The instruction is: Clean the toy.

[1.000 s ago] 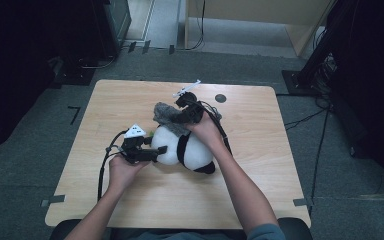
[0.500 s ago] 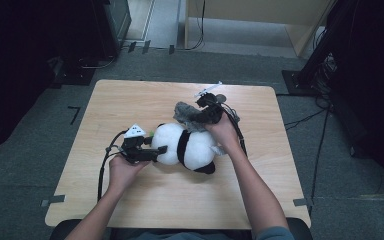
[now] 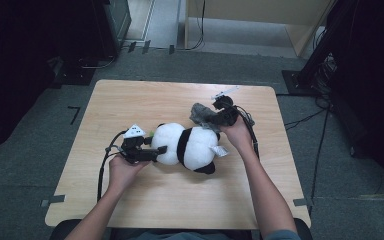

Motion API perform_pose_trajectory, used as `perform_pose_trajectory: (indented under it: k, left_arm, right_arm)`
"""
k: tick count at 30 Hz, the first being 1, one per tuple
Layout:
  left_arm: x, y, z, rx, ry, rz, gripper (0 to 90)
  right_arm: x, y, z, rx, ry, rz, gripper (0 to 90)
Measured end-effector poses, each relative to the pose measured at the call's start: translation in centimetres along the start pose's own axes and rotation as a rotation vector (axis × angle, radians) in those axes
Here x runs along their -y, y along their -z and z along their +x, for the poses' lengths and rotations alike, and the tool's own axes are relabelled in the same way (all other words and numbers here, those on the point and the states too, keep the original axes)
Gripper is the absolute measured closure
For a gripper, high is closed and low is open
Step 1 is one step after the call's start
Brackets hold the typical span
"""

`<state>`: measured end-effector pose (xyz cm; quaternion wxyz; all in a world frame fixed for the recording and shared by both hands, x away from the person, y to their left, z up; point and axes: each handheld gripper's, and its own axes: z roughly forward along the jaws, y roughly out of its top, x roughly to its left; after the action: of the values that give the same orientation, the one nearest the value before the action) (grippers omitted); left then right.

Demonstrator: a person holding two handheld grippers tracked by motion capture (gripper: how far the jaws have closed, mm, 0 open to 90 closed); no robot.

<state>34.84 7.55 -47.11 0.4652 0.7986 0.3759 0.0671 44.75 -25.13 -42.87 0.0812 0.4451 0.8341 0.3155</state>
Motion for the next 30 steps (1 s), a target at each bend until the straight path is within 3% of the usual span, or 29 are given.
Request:
perform_pose_trajectory:
  k: [6,9,12,22,25,30]
  left_arm:
    - [0.0,0.0,0.0,0.001,0.002,-0.005,32.6]
    - [0.1,0.0,0.0,0.002,0.002,-0.007,32.5]
    - [0.1,0.0,0.0,0.005,0.007,-0.008,32.4]
    - [0.1,0.0,0.2,0.01,0.008,-0.009,31.9]
    - [0.1,0.0,0.2,0.01,0.009,-0.011,31.8]
    - [0.2,0.0,0.2,0.017,0.014,-0.016,30.9]
  right_arm:
    - [2.1,-0.3,-1.4,0.014,-0.024,-0.007,75.2]
    - [2.8,-0.4,-2.1,0.007,-0.058,-0.015,75.0]
    - [3.4,-0.2,-2.5,0.035,-0.034,-0.032,74.9]
    - [5.1,-0.4,-3.7,0.079,-0.062,0.002,74.9]
    - [5.2,-0.1,-3.8,0.074,-0.086,-0.009,75.1]
    - [4.5,1.3,-3.5,0.073,-0.085,-0.051,75.2]
